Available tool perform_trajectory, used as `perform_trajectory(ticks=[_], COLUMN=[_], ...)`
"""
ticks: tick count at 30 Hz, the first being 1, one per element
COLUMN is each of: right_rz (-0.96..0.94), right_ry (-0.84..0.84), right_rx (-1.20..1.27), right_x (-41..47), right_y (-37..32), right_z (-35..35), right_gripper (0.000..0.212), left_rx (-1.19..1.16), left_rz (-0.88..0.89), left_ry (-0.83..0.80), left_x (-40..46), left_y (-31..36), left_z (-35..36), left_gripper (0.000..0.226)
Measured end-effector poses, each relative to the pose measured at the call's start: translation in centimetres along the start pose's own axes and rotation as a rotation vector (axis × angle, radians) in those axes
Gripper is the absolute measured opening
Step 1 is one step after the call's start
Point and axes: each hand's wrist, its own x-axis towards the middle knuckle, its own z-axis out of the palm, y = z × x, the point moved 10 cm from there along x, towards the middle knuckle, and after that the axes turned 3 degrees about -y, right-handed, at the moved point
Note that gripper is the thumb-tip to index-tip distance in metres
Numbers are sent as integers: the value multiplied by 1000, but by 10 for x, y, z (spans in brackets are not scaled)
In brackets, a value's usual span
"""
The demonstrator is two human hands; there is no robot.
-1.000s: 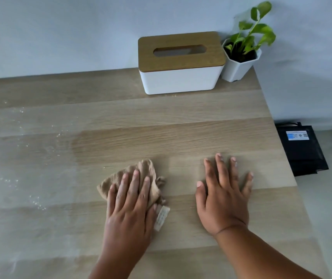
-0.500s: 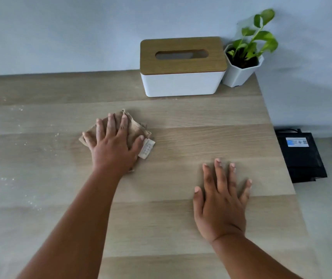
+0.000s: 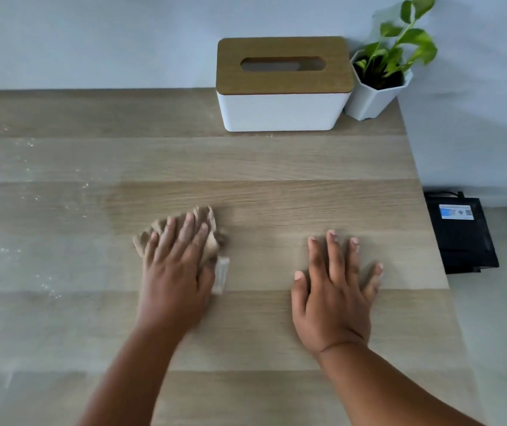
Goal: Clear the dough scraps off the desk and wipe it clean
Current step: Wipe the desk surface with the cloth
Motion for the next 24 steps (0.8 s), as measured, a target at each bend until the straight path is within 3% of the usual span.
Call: perform_trajectory(ticks=[5,9,12,17,24], right_rz=[4,11,11,7,14], right_ry=[-17,-15,-11,-16,-53], right_rx=[-10,-5,-10,-22,-40], right_x=[1,0,1,0,1], right_y=[0,1,0,1,-1], right_z=[1,1,1,1,3], right_gripper=[65,66,66,65,67], left_rx=[138,222,164,31,15], left_rz=[49,49,-22,-394,-431], left_ry=[116,106,105,25,-9], left_x=[-128,-147,-117,-21,108], left_y=[23,1,-22,-80,-94], left_z=[18,14,6,-2,-9], left_gripper=[56,61,63,79,80])
